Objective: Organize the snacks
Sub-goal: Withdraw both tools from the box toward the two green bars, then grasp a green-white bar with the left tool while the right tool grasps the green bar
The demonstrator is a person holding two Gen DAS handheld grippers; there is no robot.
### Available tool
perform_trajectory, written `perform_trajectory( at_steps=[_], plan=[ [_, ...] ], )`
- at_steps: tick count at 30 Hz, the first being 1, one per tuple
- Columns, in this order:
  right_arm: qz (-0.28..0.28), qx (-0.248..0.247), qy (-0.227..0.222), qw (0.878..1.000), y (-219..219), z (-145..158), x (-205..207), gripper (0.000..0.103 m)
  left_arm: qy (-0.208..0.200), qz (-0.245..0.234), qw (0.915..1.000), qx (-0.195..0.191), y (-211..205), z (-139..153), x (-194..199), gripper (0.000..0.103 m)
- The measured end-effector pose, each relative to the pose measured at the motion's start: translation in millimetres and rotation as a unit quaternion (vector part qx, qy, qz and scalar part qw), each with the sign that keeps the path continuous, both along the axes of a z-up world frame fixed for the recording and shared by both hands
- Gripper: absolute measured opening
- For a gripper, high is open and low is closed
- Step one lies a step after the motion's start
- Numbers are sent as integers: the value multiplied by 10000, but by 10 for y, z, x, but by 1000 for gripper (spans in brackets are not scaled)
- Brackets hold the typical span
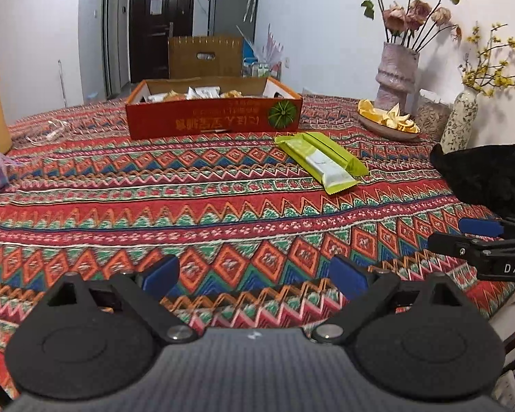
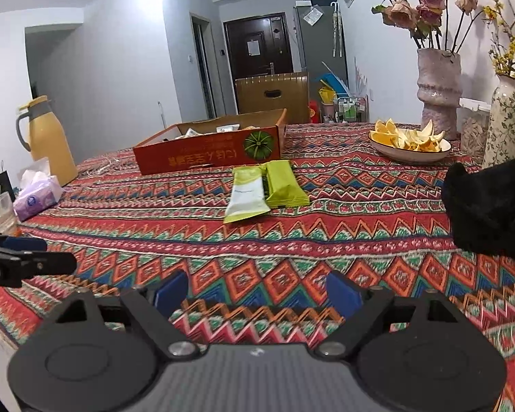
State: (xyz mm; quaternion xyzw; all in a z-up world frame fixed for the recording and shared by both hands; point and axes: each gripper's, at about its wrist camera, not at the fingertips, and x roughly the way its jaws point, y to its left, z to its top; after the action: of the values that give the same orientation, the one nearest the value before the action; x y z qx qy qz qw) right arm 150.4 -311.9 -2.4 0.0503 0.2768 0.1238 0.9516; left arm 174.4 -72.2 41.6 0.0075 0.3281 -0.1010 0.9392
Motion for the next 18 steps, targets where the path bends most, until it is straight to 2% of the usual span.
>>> perform_trajectory(
  at_steps=[5,10,12,14,18],
  plan=[
    [-63,-211,3,9998,-126,30,374,86,-15,158,9998,-129,-273,-66,492,96],
    [-87,-391,-91,9992,-242,144,771,86,31,176,9985,-522,-658,-87,1287,96],
    [-105,-471,-152,9987,-273,188,906,86,-4,5,9973,-733,-831,-128,1651,96],
    [-121,-515,-192,9984,-304,222,1025,86,0,-51,9984,-571,-999,-193,1925,96],
    [-140,-602,-198,9979,-344,246,1234,86,155,-55,9999,15,-1220,-401,2303,93]
  ],
)
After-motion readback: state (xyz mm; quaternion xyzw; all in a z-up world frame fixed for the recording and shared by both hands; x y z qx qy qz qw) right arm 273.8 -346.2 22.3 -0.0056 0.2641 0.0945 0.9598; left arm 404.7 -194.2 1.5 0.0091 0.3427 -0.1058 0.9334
